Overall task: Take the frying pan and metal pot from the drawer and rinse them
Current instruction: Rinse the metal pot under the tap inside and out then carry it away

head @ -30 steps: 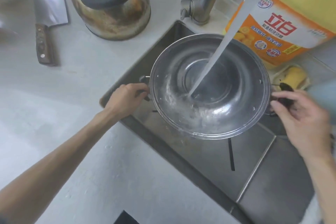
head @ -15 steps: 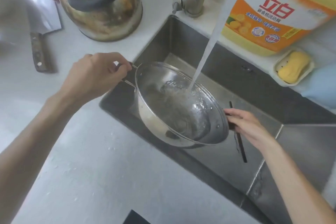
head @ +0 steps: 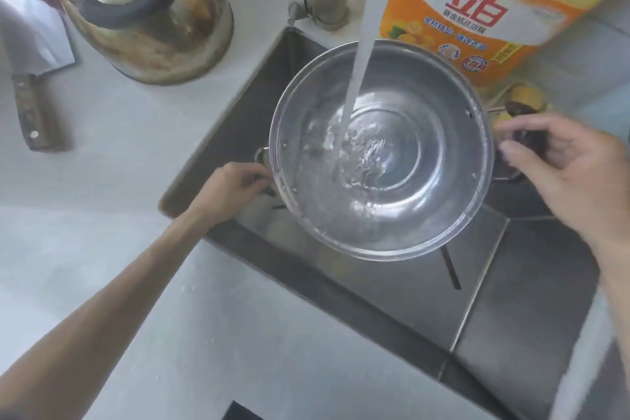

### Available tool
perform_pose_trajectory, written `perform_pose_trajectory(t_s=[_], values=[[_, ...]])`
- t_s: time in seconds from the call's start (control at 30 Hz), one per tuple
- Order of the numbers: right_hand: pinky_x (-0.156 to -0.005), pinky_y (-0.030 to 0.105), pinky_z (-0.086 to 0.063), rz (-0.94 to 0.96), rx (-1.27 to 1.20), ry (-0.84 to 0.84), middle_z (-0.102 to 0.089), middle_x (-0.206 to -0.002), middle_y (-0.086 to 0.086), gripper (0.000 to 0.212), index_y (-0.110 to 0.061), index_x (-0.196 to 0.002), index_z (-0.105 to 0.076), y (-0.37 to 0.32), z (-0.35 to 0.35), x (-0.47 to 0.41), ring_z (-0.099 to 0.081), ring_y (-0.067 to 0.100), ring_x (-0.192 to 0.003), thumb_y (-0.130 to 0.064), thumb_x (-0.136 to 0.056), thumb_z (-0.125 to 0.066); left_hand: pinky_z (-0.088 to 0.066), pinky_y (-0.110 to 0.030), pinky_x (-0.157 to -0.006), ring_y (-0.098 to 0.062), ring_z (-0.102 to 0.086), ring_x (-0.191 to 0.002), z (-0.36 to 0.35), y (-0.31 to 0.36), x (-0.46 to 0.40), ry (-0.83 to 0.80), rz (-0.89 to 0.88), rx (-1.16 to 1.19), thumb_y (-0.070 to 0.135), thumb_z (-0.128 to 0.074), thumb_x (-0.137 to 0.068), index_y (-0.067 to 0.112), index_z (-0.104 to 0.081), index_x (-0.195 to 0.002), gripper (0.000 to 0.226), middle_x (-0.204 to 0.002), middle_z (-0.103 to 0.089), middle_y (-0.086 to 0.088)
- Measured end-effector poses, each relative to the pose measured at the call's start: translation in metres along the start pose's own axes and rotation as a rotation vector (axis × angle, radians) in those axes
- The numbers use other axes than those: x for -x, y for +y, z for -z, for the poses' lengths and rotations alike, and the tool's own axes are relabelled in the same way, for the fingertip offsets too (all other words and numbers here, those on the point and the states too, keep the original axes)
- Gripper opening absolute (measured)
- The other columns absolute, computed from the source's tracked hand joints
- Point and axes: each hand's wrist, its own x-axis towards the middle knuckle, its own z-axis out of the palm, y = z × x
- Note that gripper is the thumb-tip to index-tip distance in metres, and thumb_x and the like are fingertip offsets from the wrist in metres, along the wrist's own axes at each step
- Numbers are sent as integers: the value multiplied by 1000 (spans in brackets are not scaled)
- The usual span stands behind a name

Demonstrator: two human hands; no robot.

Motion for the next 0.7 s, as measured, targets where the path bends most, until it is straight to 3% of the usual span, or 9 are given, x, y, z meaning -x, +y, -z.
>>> perform_pose_trajectory(t_s=[0.1,0.17,0.23,0.37,0.47,0.57,0.7], values=[[-83,14,-48,-93,-42,75,-68,-86,-22,35,-39,-83,-63,31,-10,16,-62,0,-81,-4,-84,-64,-51,-27,-80,5,-65,-78,15,5,3,132,-49,-14,25,-57,-90,45,-67,-82,24,-79,-72,20],[-82,14,-48,-192,-110,108,-67,-81,-20,36,-34,-77,-60,54,-26,29,-61,-1,-80,2,-83,-63,-49,-28,-80,-4,-66,-79,36,13,11,221,-117,-81,26,-57,-89,56,-63,-81,32,-82,-66,30],[-77,10,-47,-299,-174,101,-66,-76,-18,37,-30,-75,-57,76,-49,41,-60,-3,-76,7,-83,-61,-47,-29,-79,-9,-62,-76,55,26,19,292,-199,-61,28,-57,-87,54,-66,-89,28,-85,-66,25],[-65,8,-48,-489,-293,-92,-71,-78,-17,28,-21,-89,-60,94,-90,53,-64,-5,-70,6,-87,-55,-48,-19,-78,-5,-61,-70,81,51,23,330,-280,85,24,-59,-87,42,-70,-96,22,-74,-68,9],[-68,14,-53,-619,-366,-220,-71,-103,0,27,-19,-106,-64,100,-98,50,-68,3,-84,1,-88,-57,-54,-35,-77,-26,-64,-68,91,46,17,329,-188,124,31,-63,-80,43,-73,-90,19,-70,-69,0],[-79,16,-52,-599,-385,-207,-68,-116,2,40,-15,-121,-61,97,-84,36,-64,14,-105,2,-85,-58,-56,-41,-77,-21,-64,-62,90,23,21,245,-39,100,29,-67,-79,44,-73,-86,18,-63,-71,2],[-67,4,-46,-387,-262,-185,-68,-94,-29,40,-25,-121,-60,64,-51,10,-60,-16,-90,-4,-87,-59,-57,-46,-78,-23,-66,-64,64,-4,33,63,97,72,25,-67,-83,41,-68,-86,17,-59,-72,1]])
